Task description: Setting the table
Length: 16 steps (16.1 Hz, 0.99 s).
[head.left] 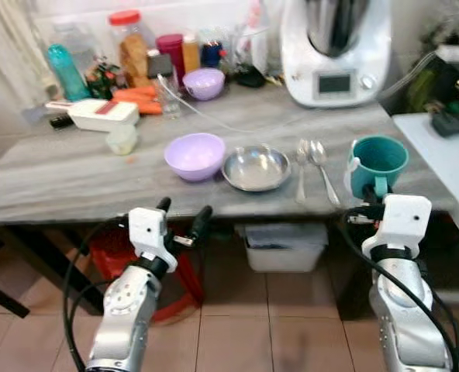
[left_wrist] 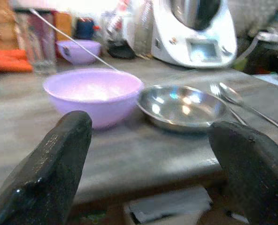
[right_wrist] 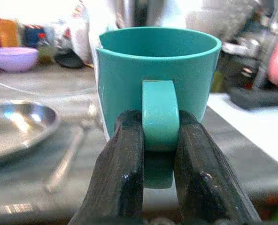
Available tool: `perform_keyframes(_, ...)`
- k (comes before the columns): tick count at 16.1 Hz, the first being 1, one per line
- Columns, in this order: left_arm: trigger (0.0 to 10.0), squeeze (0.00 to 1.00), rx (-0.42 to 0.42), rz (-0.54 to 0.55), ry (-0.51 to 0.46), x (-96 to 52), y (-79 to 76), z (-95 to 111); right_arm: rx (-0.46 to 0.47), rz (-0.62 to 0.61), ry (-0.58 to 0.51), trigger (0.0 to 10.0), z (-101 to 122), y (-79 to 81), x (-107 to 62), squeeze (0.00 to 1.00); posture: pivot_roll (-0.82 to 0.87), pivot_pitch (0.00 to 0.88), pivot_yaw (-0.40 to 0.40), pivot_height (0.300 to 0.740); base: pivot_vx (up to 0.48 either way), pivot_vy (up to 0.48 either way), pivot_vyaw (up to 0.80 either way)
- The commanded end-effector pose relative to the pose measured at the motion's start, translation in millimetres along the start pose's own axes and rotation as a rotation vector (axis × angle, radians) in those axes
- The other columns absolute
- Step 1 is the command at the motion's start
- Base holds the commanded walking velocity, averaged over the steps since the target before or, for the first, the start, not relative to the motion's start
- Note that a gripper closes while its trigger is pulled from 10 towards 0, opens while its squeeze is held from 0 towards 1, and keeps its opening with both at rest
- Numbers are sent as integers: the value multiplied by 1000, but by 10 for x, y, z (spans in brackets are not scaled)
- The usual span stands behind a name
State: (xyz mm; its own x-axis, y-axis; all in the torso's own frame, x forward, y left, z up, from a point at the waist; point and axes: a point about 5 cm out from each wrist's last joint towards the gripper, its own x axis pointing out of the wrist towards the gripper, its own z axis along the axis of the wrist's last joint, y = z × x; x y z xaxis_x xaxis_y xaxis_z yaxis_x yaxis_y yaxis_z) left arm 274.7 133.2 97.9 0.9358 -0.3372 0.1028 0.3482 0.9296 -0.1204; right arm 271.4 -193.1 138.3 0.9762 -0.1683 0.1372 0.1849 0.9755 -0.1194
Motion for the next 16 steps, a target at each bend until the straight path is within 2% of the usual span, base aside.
perform_keyframes(1, 10000, 0, 16, 29, 10, -45, 105, 12, 18, 44, -44, 10000, 105, 123, 23, 0, -89, 0, 75, 740, 386, 0, 431)
perform_keyframes(3, 10000, 0, 15, 26, 13, -46, 100, 11, 19, 44, -44, 10000, 104, 131, 27, 0, -89, 0, 76, 740, 388, 0, 522)
perform_keyframes(7, 10000, 0, 14, 24, 19, -52, 92, 2, 26, 40, -42, 10000, 105, 136, 33, 0, -88, 0, 74, 740, 368, 0, 0)
perform_keyframes(13, 10000, 0, -3, 8, 41, -117, 85, -38, 26, 50, -30, 10000, 99, 121, 69, 0, -86, 0, 62, 740, 0, 0, 0)
perform_keyframes(16, 10000, 0, -33, -109, 72, -219, 6, -48, 41, 90, -7, 10000, 88, 116, 155, 0, -86, 0, 62, 740, 0, 0, 0)
